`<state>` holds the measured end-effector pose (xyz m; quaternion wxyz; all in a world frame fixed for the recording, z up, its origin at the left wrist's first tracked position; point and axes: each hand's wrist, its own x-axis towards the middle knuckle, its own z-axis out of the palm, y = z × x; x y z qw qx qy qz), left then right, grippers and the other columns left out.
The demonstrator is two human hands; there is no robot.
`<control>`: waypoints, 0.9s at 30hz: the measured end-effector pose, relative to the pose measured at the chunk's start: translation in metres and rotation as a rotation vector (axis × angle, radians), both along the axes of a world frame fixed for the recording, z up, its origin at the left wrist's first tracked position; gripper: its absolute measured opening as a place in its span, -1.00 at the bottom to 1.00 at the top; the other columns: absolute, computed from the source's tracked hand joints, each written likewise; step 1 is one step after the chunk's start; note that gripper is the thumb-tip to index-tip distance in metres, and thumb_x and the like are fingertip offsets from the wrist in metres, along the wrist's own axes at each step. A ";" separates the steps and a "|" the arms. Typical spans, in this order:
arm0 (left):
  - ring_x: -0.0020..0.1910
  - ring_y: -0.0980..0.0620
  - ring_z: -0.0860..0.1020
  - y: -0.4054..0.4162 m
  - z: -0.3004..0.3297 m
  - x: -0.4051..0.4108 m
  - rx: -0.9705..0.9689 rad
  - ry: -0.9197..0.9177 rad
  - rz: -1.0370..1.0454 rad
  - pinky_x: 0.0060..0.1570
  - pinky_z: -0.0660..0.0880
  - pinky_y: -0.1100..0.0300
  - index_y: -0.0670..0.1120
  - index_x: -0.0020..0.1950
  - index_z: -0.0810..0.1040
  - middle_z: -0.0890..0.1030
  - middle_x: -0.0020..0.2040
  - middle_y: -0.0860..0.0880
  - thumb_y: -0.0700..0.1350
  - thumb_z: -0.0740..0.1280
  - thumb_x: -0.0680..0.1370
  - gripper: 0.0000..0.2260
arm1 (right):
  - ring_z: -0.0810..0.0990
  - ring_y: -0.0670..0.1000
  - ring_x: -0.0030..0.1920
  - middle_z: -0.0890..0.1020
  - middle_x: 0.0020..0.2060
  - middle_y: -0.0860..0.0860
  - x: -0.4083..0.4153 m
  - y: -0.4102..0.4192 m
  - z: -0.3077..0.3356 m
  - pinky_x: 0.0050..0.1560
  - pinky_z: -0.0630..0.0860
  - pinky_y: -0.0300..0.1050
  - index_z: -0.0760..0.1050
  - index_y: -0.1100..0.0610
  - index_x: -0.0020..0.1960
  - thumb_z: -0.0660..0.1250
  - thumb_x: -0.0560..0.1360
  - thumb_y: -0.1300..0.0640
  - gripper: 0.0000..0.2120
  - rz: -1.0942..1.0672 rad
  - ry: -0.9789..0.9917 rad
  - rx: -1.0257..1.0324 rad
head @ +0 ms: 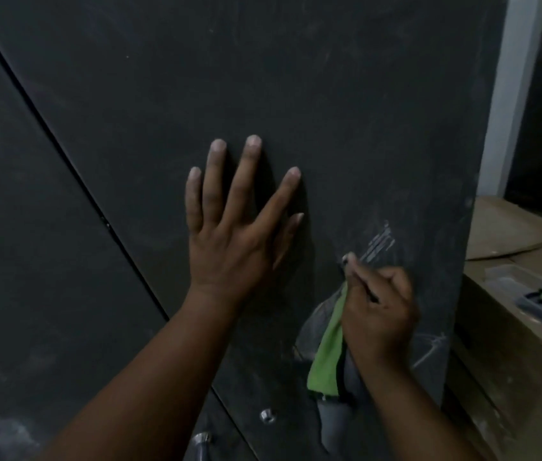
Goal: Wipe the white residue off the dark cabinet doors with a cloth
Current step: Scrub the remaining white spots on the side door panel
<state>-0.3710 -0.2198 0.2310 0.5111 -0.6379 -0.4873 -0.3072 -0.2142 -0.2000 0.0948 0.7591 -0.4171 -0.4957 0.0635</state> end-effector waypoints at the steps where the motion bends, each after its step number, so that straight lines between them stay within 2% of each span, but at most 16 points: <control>1: 0.60 -0.35 0.22 0.004 0.003 0.005 -0.007 0.005 -0.005 0.55 0.14 -0.29 0.15 0.56 0.44 0.31 0.61 -0.19 0.23 0.24 0.69 -0.55 | 0.50 -0.28 -0.22 0.50 -0.22 0.05 0.004 0.008 0.012 -0.20 0.40 -0.48 0.69 0.20 0.07 0.51 0.49 0.33 -0.83 -0.035 0.037 0.027; 3: 0.62 -0.34 0.18 0.011 0.004 0.014 -0.004 -0.010 0.022 0.56 0.10 -0.32 0.18 0.59 0.38 0.27 0.63 -0.17 0.25 0.21 0.69 -0.53 | 0.46 -0.22 -0.24 0.49 -0.22 0.08 0.007 0.018 0.026 -0.15 0.39 -0.51 0.70 0.29 0.05 0.51 0.49 0.37 -0.86 -0.073 0.058 0.052; 5: 0.63 -0.33 0.13 0.015 0.000 0.021 0.000 -0.023 0.050 0.57 0.02 -0.32 0.20 0.62 0.31 0.22 0.66 -0.17 0.26 0.19 0.69 -0.51 | 0.46 -0.17 -0.23 0.50 -0.20 0.06 0.002 0.016 0.021 -0.16 0.44 -0.43 0.70 0.27 0.08 0.50 0.50 0.37 -0.83 -0.061 0.010 0.079; 9: 0.67 -0.28 0.01 0.023 -0.010 0.025 0.002 -0.034 0.055 0.60 -0.09 -0.27 0.21 0.66 0.21 0.15 0.68 -0.15 0.23 0.15 0.70 -0.49 | 0.60 -0.03 -0.21 0.55 -0.18 0.03 -0.007 0.004 -0.030 -0.23 0.59 -0.09 0.69 0.12 0.17 0.51 0.50 0.39 -0.70 0.023 -0.140 0.092; 11: 0.67 -0.23 -0.07 0.026 -0.014 0.024 0.002 -0.028 0.066 0.60 -0.12 -0.26 0.22 0.67 0.16 0.10 0.70 -0.13 0.23 0.14 0.70 -0.47 | 0.61 -0.06 -0.18 0.57 -0.16 0.02 0.001 0.008 -0.045 -0.21 0.59 -0.11 0.67 0.07 0.18 0.50 0.50 0.39 -0.66 0.015 -0.151 0.059; 13: 0.68 -0.22 -0.11 0.027 -0.019 0.024 -0.013 -0.007 0.069 0.60 -0.14 -0.25 0.22 0.68 0.12 0.06 0.71 -0.13 0.26 0.13 0.69 -0.44 | 0.57 -0.15 -0.18 0.57 -0.16 0.02 0.016 0.016 -0.041 -0.22 0.55 -0.17 0.68 0.07 0.14 0.48 0.52 0.35 -0.73 -0.036 -0.108 0.029; 16: 0.68 -0.22 -0.11 0.030 -0.023 0.025 -0.023 0.000 0.072 0.61 -0.14 -0.24 0.24 0.68 0.10 0.04 0.71 -0.12 0.28 0.12 0.68 -0.43 | 0.54 -0.30 -0.11 0.54 -0.16 0.05 0.033 0.037 -0.010 -0.09 0.46 -0.47 0.68 0.20 0.12 0.50 0.49 0.41 -0.75 -0.114 0.043 0.051; 17: 0.68 -0.22 -0.11 0.030 -0.023 0.025 -0.021 -0.006 0.075 0.61 -0.15 -0.24 0.25 0.68 0.10 0.03 0.71 -0.12 0.29 0.12 0.67 -0.42 | 0.54 -0.32 -0.10 0.53 -0.15 0.04 0.035 0.041 0.001 -0.06 0.44 -0.50 0.69 0.23 0.11 0.50 0.49 0.39 -0.79 -0.133 0.065 0.069; 20: 0.68 -0.20 -0.11 0.031 -0.023 0.026 0.004 -0.013 0.086 0.61 -0.16 -0.22 0.26 0.67 0.10 0.04 0.71 -0.11 0.30 0.12 0.67 -0.42 | 0.53 -0.24 -0.17 0.53 -0.17 0.03 0.029 0.040 0.015 -0.11 0.45 -0.46 0.70 0.23 0.12 0.50 0.53 0.31 -0.83 -0.145 0.064 0.090; 23: 0.68 -0.19 -0.12 0.031 -0.023 0.026 0.015 -0.015 0.083 0.61 -0.16 -0.21 0.26 0.67 0.11 0.05 0.71 -0.11 0.31 0.12 0.66 -0.42 | 0.56 -0.07 -0.24 0.55 -0.20 0.06 0.014 0.023 -0.013 -0.23 0.55 -0.24 0.72 0.22 0.08 0.52 0.50 0.36 -0.83 -0.083 -0.070 0.091; 25: 0.68 -0.18 -0.11 0.032 -0.024 0.027 0.021 -0.018 0.079 0.61 -0.14 -0.21 0.26 0.67 0.11 0.06 0.71 -0.11 0.31 0.12 0.66 -0.42 | 0.60 -0.03 -0.24 0.57 -0.22 0.07 0.012 0.013 -0.038 -0.26 0.59 -0.11 0.72 0.23 0.04 0.53 0.45 0.42 -0.79 -0.018 -0.098 0.036; 26: 0.68 -0.18 -0.11 0.032 -0.024 0.026 0.022 -0.020 0.077 0.61 -0.14 -0.21 0.27 0.67 0.12 0.06 0.71 -0.11 0.31 0.12 0.66 -0.42 | 0.61 -0.08 -0.21 0.57 -0.22 0.08 0.014 0.011 -0.044 -0.22 0.60 -0.16 0.72 0.23 0.04 0.53 0.42 0.46 -0.75 -0.002 -0.076 -0.001; 27: 0.68 -0.19 -0.10 0.032 -0.024 0.026 0.024 -0.021 0.074 0.61 -0.14 -0.21 0.27 0.67 0.12 0.06 0.71 -0.11 0.31 0.12 0.66 -0.43 | 0.59 -0.17 -0.19 0.57 -0.23 0.08 0.019 0.012 -0.045 -0.17 0.56 -0.30 0.71 0.22 0.05 0.53 0.41 0.49 -0.71 -0.010 -0.039 -0.032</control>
